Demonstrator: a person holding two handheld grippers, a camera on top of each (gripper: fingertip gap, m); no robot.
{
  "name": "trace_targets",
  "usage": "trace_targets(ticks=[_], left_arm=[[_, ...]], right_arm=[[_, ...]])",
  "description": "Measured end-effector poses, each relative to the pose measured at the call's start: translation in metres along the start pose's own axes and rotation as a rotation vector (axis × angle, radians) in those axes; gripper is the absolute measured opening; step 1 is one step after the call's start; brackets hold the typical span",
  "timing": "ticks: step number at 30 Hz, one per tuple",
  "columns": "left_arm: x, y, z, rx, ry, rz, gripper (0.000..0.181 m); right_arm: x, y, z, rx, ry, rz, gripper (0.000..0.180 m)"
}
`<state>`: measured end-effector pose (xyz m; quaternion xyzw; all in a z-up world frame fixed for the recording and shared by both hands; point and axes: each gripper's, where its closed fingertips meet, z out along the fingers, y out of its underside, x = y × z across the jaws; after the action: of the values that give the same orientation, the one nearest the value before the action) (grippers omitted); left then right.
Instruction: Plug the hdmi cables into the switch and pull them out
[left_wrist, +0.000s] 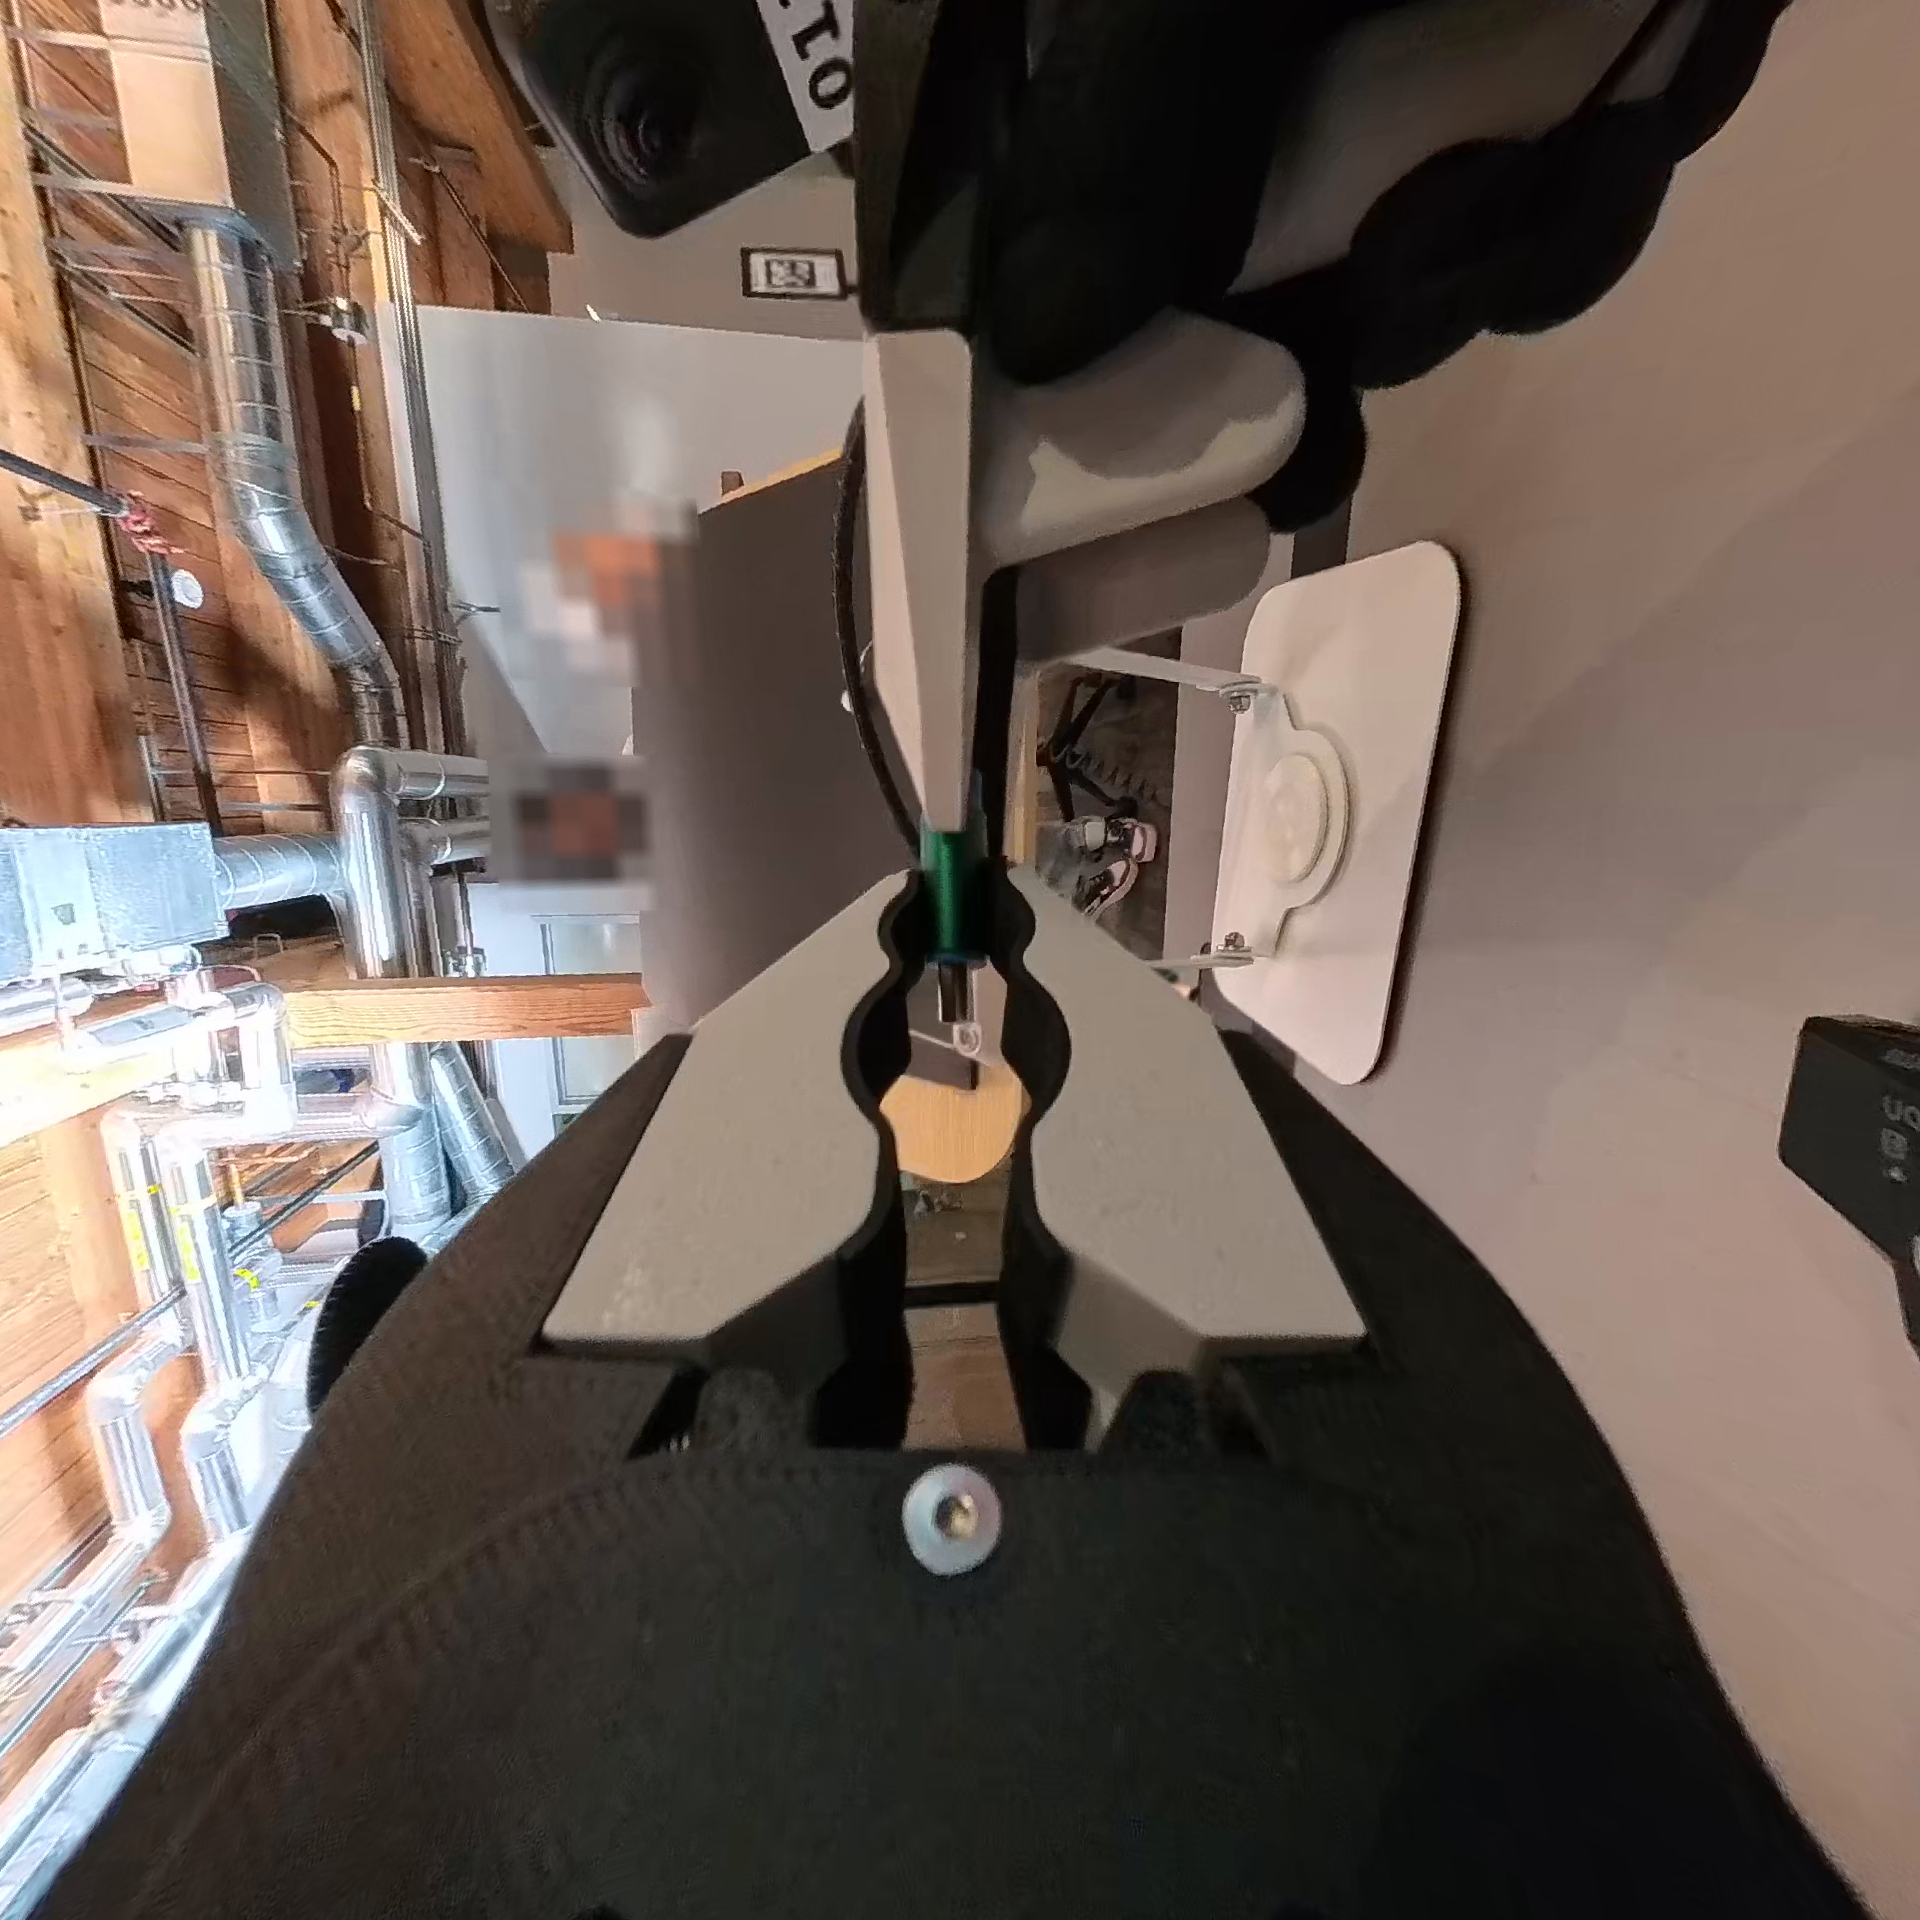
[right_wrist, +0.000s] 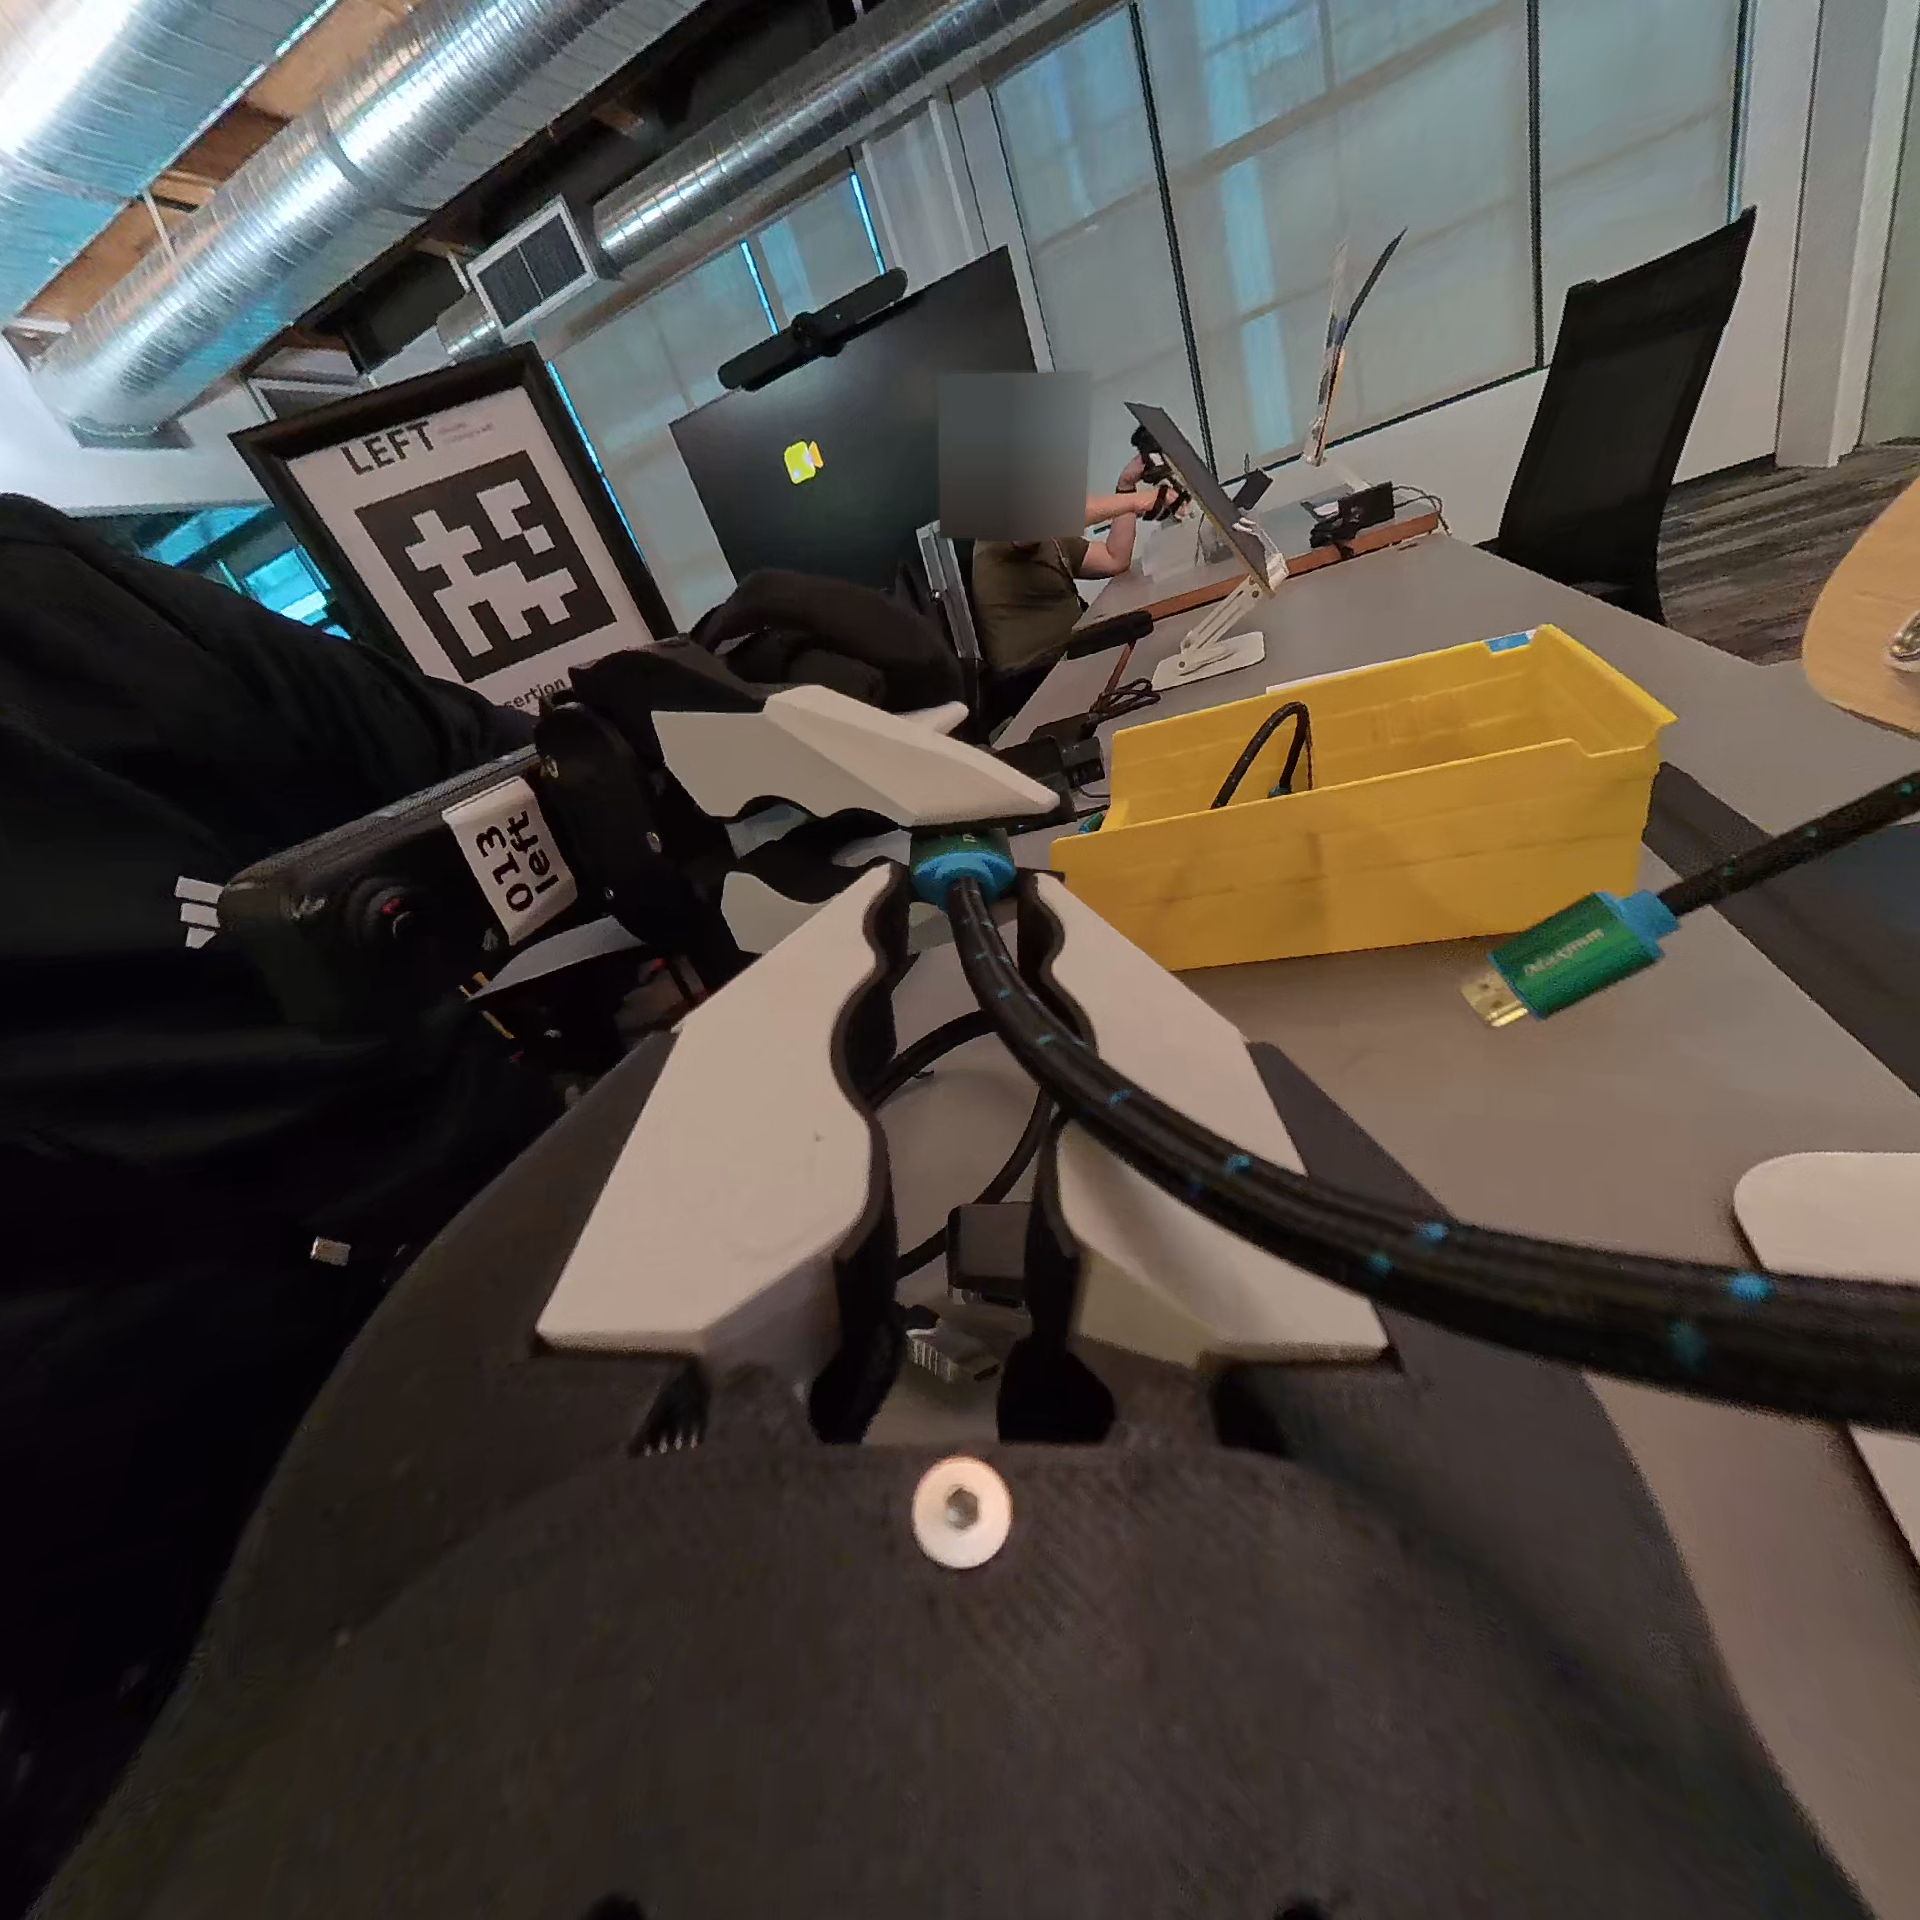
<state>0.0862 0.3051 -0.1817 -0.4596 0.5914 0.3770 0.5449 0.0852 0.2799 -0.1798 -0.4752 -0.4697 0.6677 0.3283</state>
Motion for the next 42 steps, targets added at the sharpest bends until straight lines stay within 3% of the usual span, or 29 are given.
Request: trace_targets(ticks=[12,21,26,29,35,38,42], left_arm=[[0.002,0.005,0.0,-0.012,-0.009,0.033,0.009],[-0.001,0.006,-0.004,0.007,-0.031,0.039,0.009],[0.006,0.009,-0.008,0.029,0.046,-0.04,0.016],[0.015,0.018,-0.014,0.05,0.199,-0.277,0.035],[0.016,0.007,-0.044,0.28,0.748,-1.179,0.049],[0.006,-0.002,-0.057,0.438,0.989,-1.555,0.052],[0.0,-0.016,-0.077,0.632,1.236,-1.805,0.04]], right_arm=[[0.004,0.001,0.005,0.012,0.011,-0.006,0.019],[0.0,0.0,0.007,0.01,0.037,-0.147,0.017],[0.0,0.004,0.008,-0.028,0.061,-0.21,0.018],[0.004,0.011,0.007,-0.086,0.106,-0.271,0.017],[-0.011,0.01,0.016,-0.106,0.089,-0.409,0.017],[-0.021,0.01,0.024,-0.105,0.062,-0.47,0.017],[-0.034,0.011,0.032,-0.115,0.032,-0.554,0.018]])
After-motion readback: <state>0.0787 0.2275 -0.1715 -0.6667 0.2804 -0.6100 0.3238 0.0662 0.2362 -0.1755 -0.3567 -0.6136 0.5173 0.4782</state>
